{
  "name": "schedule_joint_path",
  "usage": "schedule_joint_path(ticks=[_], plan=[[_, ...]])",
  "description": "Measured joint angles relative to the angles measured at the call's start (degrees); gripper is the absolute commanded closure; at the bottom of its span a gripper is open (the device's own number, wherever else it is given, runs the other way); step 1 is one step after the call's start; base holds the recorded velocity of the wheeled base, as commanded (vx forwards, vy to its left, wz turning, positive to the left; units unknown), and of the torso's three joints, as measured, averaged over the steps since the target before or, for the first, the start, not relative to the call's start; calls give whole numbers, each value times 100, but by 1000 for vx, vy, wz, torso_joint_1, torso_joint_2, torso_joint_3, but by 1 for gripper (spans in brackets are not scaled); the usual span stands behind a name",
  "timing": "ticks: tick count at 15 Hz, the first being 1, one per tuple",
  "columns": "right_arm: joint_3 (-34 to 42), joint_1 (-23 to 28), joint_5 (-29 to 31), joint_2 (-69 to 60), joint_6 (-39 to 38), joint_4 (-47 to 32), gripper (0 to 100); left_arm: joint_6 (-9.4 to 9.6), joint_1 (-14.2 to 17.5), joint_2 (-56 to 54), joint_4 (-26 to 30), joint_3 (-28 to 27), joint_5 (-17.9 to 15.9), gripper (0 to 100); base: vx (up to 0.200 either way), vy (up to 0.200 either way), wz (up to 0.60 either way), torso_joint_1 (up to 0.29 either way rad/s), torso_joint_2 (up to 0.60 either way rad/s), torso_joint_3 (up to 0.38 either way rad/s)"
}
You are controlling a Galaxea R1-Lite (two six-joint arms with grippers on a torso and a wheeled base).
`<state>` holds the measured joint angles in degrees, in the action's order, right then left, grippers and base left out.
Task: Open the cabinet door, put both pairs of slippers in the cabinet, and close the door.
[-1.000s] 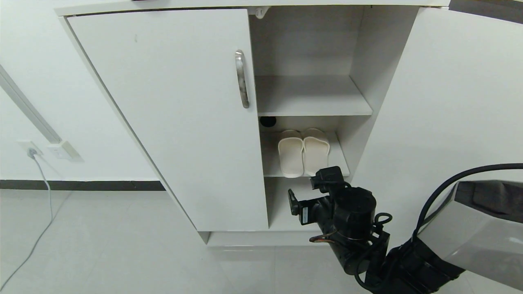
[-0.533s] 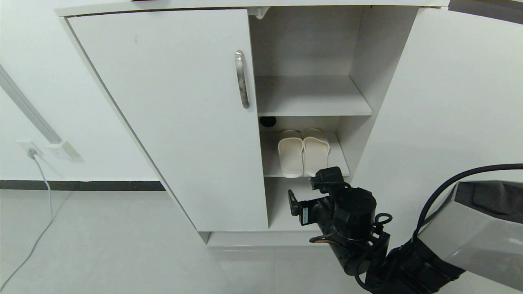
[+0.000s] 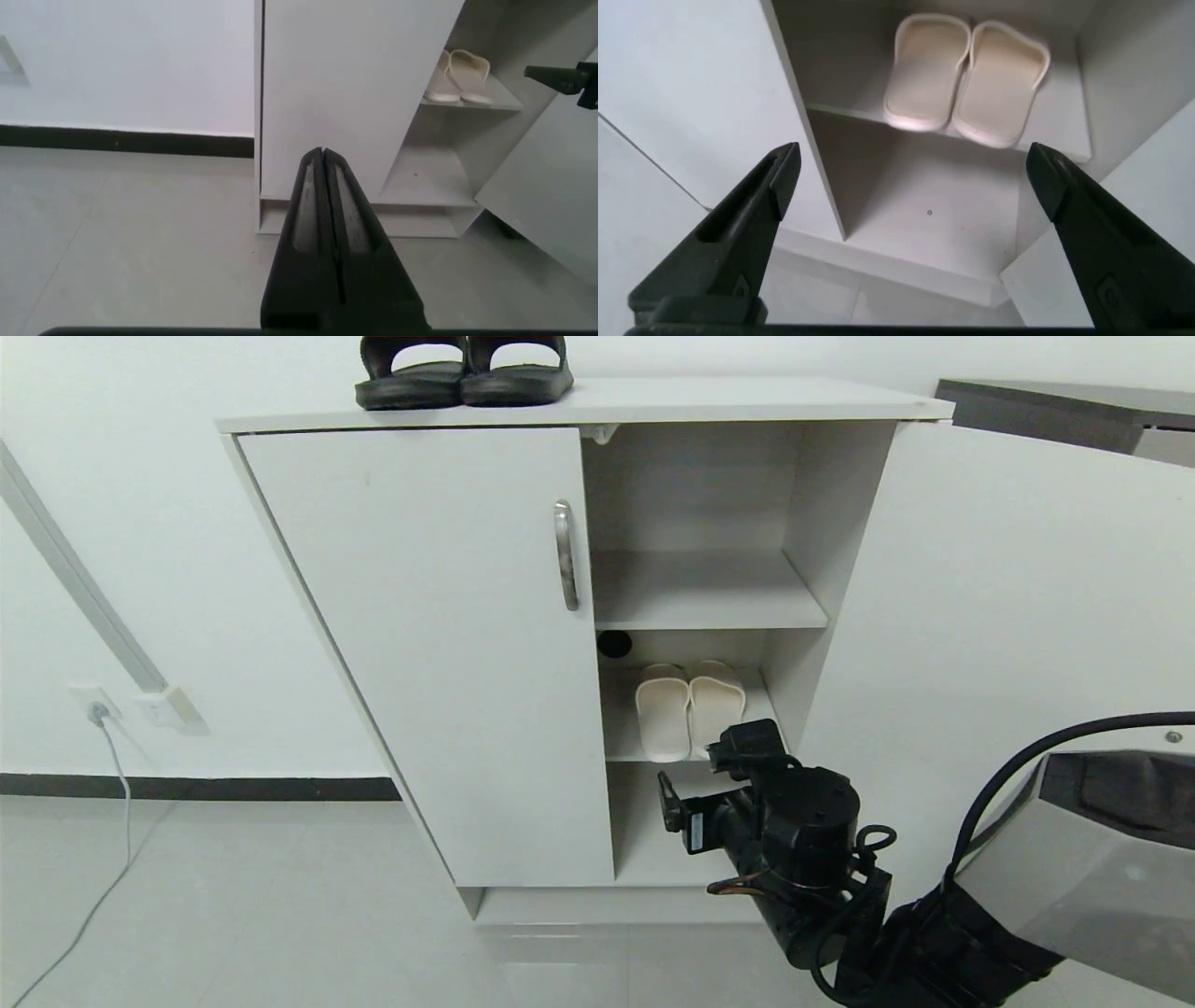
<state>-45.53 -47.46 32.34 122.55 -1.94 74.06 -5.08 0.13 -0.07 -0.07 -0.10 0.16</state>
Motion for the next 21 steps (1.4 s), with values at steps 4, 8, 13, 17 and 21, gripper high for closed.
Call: schedule_joint_path(ticks=[4, 8, 13, 17, 21], plan=[[24, 0, 6, 0, 0, 68, 0, -2, 0, 0, 0, 0, 9, 100, 0, 0, 0, 2, 4, 201], [35, 2, 15, -4, 0, 105, 0, -22, 0, 0, 0, -1, 24, 100, 0, 0, 0, 1, -6, 54], [100, 7, 17, -4, 6, 246, 0, -24, 2, 0, 0, 2, 27, 100, 0, 0, 0, 0, 0, 0], [140, 11, 17, -6, 11, 277, 0, -24, 7, 0, 0, 0, 27, 100, 0, 150, 0, 1, 1, 3], [151, 9, 6, -15, 9, 285, 0, -24, 9, 0, 0, 0, 27, 100, 0, 200, 0, 2, 0, 6]])
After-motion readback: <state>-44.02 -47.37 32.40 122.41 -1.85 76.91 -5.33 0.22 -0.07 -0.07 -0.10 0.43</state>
